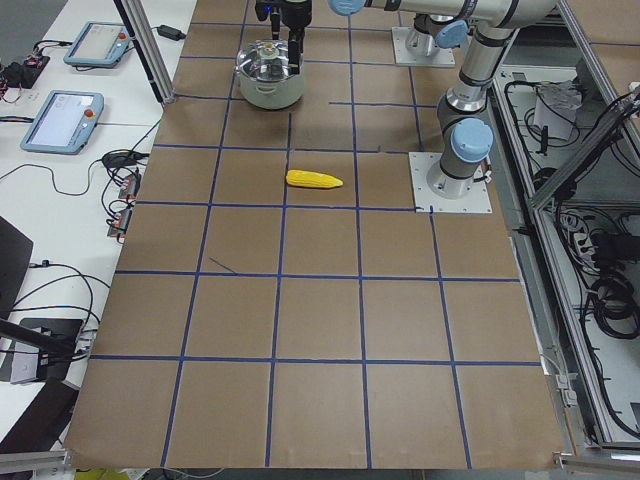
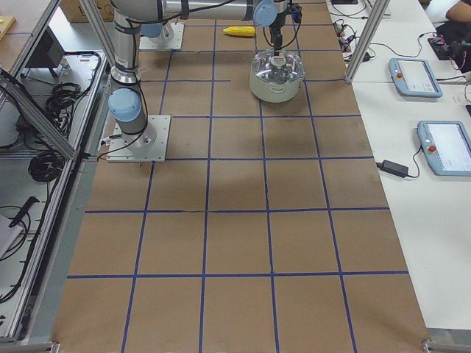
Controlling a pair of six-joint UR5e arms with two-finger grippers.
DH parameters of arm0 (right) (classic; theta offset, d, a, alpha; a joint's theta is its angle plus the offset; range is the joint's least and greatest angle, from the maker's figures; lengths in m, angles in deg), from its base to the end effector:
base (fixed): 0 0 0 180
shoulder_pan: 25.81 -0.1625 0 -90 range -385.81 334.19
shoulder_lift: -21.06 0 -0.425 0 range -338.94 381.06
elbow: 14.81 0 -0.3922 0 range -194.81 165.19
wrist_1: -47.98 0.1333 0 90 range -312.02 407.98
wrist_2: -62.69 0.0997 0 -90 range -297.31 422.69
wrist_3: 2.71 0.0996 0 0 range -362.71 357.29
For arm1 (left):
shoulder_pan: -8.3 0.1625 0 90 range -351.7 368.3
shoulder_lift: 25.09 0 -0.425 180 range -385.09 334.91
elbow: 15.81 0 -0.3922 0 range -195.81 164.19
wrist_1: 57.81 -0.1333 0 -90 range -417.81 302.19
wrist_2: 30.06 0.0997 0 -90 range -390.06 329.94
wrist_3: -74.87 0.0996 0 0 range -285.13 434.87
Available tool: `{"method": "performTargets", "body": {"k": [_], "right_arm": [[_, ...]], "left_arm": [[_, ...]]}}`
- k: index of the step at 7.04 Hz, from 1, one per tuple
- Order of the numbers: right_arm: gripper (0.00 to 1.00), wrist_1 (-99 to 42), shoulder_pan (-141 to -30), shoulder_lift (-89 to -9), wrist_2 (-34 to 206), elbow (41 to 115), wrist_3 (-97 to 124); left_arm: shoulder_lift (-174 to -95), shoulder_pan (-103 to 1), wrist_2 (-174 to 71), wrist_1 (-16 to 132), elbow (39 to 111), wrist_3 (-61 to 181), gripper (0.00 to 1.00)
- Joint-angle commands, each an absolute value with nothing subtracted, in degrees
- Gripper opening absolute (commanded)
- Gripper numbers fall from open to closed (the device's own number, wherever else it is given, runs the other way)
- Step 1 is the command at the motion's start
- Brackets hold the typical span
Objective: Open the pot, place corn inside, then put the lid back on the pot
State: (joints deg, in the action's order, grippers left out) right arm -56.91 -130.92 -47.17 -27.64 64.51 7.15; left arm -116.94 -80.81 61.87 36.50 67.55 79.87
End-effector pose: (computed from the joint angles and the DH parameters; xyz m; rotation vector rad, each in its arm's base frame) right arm 0.2972 -0.5916 0.3890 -0.1431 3.1279 -0.1034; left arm -0.1221 -0.5070 0.5213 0.1112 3.1055 -0.0103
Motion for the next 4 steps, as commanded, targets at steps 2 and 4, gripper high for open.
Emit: {"method": "performTargets", "body": {"k": [2,4], "right_arm": [[0.95,-57.05,-131.1,-45.13,-27.31,63.33,7.14],[0.95,-57.23,-131.1,-43.9,-27.31,62.72,7.14]], "left_arm": [[-116.85,-80.73,61.96,36.58,67.59,80.23,1.0],[-116.94,-80.82,61.88,36.5,67.51,80.23,1.0]]}}
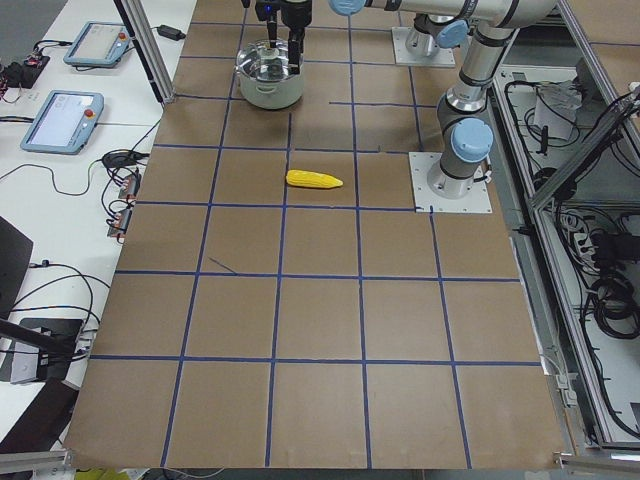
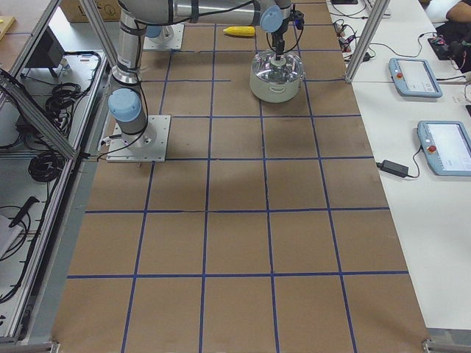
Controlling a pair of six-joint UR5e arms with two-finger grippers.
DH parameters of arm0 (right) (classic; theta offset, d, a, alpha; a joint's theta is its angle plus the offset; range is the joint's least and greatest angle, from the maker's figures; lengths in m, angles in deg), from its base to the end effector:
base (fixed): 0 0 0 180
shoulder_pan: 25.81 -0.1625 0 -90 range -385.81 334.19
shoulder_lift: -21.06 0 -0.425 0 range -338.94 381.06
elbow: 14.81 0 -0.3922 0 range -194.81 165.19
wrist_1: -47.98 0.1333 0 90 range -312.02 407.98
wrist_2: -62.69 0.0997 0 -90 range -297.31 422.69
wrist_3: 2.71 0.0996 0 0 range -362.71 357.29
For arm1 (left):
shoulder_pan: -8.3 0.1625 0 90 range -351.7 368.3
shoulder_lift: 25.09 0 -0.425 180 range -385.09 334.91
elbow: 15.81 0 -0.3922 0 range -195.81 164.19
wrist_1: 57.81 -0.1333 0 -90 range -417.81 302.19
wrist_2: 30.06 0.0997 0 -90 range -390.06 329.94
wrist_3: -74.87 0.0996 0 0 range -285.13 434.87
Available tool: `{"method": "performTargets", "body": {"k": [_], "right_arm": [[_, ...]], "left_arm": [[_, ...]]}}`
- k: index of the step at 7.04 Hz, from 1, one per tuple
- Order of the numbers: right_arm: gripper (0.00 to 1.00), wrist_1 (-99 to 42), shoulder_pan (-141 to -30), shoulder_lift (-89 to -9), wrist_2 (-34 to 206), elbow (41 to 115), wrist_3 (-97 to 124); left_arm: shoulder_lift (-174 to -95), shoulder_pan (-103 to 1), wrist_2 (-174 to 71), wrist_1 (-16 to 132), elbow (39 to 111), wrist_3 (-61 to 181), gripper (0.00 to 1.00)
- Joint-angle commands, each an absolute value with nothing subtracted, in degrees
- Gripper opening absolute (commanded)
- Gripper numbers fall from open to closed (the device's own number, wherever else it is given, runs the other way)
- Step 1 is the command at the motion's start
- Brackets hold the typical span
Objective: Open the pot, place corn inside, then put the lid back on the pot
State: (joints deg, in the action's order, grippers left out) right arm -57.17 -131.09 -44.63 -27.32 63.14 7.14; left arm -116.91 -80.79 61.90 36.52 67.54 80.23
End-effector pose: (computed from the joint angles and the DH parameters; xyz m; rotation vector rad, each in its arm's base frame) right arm 0.3032 -0.6043 0.3721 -0.1482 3.1263 -0.0771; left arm -0.1219 -0.5069 0.5216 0.1204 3.1046 -0.0106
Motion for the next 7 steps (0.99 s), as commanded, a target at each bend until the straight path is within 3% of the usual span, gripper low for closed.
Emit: {"method": "performTargets", "body": {"k": [1,7], "right_arm": [[0.95,-57.32,-131.1,-43.63,-27.31,62.71,7.14],[0.89,-57.67,-131.89,-42.22,-27.58,62.72,7.93]], "left_arm": [[-116.85,-80.82,61.96,36.5,67.59,80.32,1.0],[-116.67,-80.91,61.96,36.58,67.59,80.23,1.0]]}}
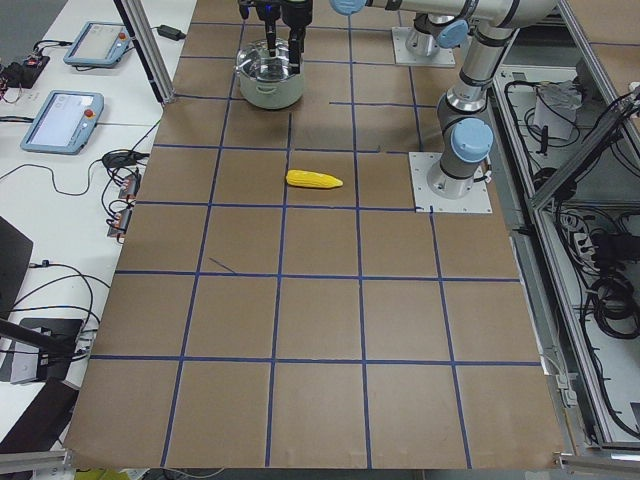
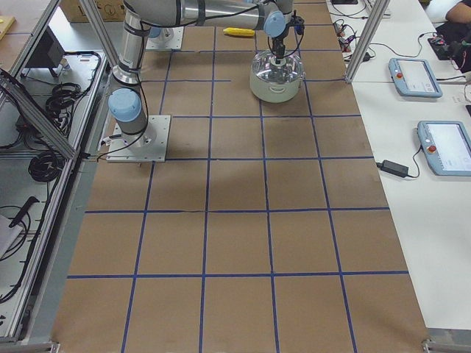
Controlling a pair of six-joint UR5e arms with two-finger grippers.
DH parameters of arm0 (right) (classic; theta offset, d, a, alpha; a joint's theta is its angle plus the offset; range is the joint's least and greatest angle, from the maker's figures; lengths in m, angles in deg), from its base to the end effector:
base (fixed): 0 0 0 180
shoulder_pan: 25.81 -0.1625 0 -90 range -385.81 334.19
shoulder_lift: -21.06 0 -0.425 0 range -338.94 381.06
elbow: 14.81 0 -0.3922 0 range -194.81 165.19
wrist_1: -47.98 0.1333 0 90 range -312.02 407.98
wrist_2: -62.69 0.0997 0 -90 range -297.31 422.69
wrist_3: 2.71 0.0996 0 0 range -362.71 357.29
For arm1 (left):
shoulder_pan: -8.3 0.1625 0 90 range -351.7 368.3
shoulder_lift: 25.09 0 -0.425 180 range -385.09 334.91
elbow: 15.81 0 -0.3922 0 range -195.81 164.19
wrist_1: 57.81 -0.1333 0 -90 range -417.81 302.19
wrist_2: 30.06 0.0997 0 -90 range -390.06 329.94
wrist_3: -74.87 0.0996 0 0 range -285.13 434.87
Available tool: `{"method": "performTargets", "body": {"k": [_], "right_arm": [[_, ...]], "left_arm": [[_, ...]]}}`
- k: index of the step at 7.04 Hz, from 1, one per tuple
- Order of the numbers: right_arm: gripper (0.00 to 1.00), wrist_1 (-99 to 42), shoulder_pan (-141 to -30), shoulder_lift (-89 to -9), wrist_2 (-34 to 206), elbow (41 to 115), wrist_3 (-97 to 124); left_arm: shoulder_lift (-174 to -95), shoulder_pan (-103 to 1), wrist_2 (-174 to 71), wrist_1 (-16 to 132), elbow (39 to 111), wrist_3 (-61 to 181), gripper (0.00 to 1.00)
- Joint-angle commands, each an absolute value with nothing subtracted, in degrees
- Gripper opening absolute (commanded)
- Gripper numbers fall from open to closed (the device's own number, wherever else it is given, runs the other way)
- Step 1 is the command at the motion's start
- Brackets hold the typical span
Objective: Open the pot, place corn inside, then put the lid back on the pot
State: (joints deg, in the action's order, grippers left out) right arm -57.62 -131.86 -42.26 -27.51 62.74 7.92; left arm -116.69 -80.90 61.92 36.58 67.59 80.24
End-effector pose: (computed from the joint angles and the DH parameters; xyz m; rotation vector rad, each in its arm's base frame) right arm 0.3139 -0.6101 0.3487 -0.1484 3.1357 -0.0378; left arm -0.1228 -0.5051 0.5230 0.1236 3.1040 -0.0136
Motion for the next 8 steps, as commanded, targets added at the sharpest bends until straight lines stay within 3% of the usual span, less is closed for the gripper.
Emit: {"method": "performTargets", "body": {"k": [1,8], "right_arm": [[0.88,-57.67,-131.89,-42.22,-27.66,62.63,7.84],[0.87,-62.24,-131.89,-41.7,-32.13,62.8,7.22]], "left_arm": [[-116.67,-80.91,61.96,36.58,67.59,80.23,1.0],[-116.67,-80.91,61.88,36.58,67.68,80.23,1.0]]}}
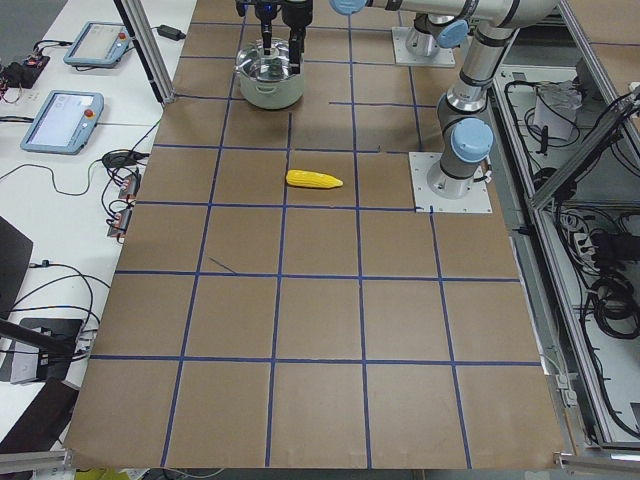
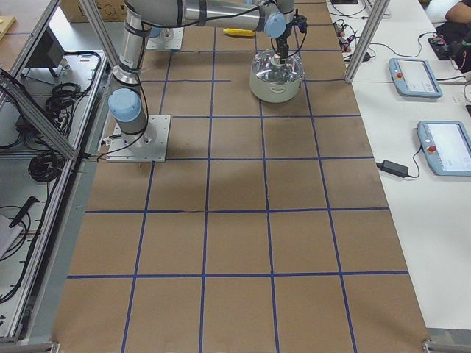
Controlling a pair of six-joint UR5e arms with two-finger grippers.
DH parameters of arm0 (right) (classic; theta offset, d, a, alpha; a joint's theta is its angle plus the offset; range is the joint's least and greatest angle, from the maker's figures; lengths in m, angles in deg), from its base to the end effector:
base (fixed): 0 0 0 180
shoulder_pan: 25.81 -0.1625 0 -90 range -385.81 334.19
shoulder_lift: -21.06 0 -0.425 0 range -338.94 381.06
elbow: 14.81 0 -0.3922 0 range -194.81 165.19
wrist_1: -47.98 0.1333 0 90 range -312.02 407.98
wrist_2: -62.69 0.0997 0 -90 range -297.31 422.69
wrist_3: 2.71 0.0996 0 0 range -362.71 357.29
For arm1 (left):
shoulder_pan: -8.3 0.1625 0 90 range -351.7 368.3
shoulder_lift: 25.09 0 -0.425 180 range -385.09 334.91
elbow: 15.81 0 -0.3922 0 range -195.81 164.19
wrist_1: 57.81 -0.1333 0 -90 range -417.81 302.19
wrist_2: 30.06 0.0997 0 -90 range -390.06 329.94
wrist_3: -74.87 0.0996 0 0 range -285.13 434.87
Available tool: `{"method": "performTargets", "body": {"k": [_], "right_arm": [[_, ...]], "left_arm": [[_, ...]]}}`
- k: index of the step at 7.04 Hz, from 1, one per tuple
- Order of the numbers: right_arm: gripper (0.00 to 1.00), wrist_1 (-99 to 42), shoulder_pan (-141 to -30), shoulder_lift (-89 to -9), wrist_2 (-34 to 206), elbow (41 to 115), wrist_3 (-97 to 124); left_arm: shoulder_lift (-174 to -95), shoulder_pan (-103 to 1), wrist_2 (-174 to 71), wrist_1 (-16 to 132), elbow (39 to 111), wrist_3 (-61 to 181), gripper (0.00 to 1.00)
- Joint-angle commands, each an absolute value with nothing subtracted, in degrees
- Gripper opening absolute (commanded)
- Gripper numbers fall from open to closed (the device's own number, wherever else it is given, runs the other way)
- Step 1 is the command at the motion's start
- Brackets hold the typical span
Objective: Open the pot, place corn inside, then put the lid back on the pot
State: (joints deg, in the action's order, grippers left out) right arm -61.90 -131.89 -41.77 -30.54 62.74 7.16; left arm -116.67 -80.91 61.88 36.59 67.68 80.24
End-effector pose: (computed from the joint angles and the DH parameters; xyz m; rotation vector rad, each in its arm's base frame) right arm 0.3115 -0.6196 0.3509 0.1641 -3.0987 0.1559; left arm -0.1230 -0.5048 0.5224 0.1239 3.1048 -0.0115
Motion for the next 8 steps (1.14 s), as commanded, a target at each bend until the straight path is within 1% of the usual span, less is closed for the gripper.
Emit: {"method": "performTargets", "body": {"k": [1,4,5,8], "right_arm": [[0.87,-62.33,-132.41,-41.7,-32.15,62.8,7.66],[0.87,-62.33,-133.3,-41.43,-32.06,62.98,8.02],[0.79,-62.33,-133.3,-41.35,-32.15,62.89,7.93],[0.37,-62.15,-133.3,-41.35,-32.06,62.63,7.66]], "left_arm": [[-116.67,-80.91,61.88,36.58,67.68,80.23,1.0],[-116.67,-80.91,61.96,36.58,67.68,80.23,1.0],[-116.67,-80.91,61.96,36.58,67.68,80.23,1.0],[-116.67,-80.91,61.96,36.58,67.68,80.23,1.0]]}}
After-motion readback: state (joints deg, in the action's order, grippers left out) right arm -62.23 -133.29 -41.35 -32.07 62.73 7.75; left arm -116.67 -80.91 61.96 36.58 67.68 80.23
